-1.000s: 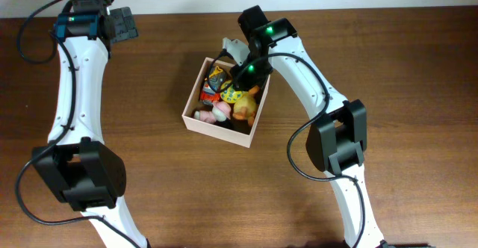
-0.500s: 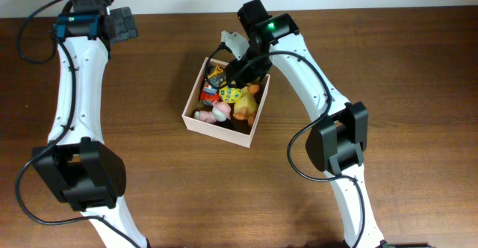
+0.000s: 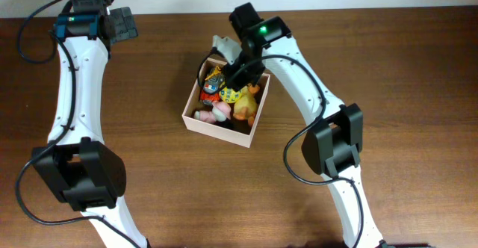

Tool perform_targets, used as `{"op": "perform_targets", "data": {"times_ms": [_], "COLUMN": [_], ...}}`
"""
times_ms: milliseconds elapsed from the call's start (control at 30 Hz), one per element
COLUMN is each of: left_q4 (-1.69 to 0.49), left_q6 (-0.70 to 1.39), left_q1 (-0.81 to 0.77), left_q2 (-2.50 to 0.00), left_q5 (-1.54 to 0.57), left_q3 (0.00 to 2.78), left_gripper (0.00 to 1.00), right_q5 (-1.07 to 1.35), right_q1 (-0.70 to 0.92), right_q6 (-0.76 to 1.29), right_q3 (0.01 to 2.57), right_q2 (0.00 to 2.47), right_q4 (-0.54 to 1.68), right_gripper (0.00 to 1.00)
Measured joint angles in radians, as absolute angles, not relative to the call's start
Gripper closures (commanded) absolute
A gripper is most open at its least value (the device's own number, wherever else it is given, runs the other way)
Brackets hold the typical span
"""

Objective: Pack container
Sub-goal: 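Press the ball down into the box and open the right gripper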

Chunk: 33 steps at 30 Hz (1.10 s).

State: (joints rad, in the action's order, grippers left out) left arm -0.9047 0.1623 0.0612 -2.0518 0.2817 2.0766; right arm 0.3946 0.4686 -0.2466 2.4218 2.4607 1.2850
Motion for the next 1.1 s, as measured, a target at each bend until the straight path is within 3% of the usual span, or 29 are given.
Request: {"op": "perform_targets", "data": {"times_ms": [667, 1100], "left_q4": [-0.904, -0.904], "left_q6": [0.162, 0.162], "left_q1": [0.061, 0.061], "left_q2": [-2.052, -2.052], "left_q5": [0.282, 0.282], "left_q3": [2.077, 2.077], "left_gripper": [0.01, 0.01], "right_q5": [0.349, 0.318], "right_q1": [0.494, 0.493], "right_q6": [-0.248, -0.247], "right_q3": [2.228, 2.54], "right_q2": [2.482, 2.487], "right_q4": [1.205, 1.299], "right_gripper": [0.96, 0.96]}}
